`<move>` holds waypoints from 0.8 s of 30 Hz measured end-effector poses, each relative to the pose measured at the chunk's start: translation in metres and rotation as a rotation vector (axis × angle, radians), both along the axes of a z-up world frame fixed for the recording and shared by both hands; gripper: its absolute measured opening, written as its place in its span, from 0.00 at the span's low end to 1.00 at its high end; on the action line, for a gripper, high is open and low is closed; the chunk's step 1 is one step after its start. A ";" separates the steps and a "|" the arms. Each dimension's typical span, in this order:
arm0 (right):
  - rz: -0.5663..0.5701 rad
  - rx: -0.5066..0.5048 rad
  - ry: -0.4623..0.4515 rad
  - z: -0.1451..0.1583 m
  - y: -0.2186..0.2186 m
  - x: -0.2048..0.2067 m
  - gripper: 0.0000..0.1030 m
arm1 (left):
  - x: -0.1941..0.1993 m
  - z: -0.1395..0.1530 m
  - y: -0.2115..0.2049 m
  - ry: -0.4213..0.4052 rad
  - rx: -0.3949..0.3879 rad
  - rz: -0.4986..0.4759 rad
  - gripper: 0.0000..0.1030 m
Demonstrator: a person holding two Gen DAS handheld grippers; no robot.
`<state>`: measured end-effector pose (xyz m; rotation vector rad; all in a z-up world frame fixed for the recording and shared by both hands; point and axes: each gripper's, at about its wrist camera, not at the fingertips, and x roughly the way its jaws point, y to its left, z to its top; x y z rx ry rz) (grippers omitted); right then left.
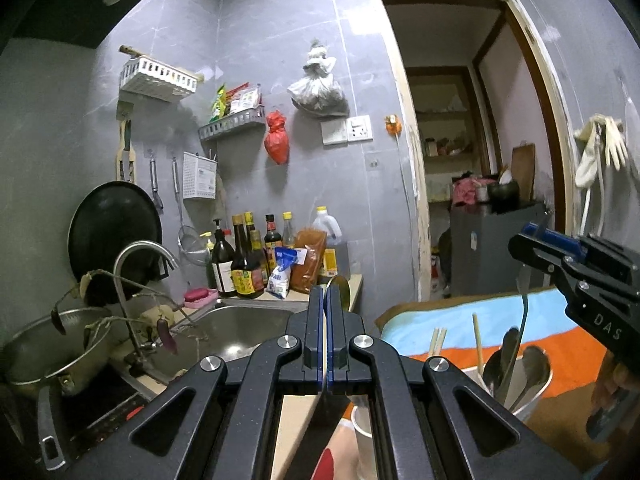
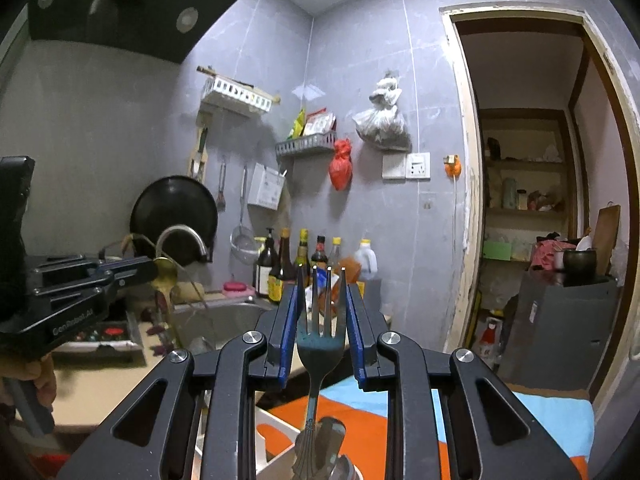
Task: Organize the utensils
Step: 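Lift the gold spoon and fork and carry both over the white caddy, then open both grippers to drop the spoon and fork into the caddy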
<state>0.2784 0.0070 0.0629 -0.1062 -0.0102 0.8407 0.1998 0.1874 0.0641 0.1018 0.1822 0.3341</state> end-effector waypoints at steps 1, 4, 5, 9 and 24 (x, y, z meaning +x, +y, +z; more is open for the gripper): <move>-0.001 -0.008 0.005 -0.003 0.000 0.001 0.20 | 0.002 -0.004 -0.002 0.008 0.008 0.000 0.00; -0.005 -0.023 0.017 -0.011 0.001 0.003 0.20 | 0.010 -0.013 -0.004 0.035 0.013 -0.008 0.00; -0.005 -0.027 0.022 -0.012 0.002 0.004 0.20 | 0.013 -0.017 -0.004 0.045 0.011 -0.013 0.00; -0.005 -0.042 0.052 -0.023 0.002 0.008 0.20 | 0.020 -0.028 -0.005 0.080 -0.017 -0.039 0.00; 0.002 -0.094 0.167 -0.058 0.003 0.022 0.21 | 0.031 -0.047 -0.005 0.166 -0.144 -0.140 0.01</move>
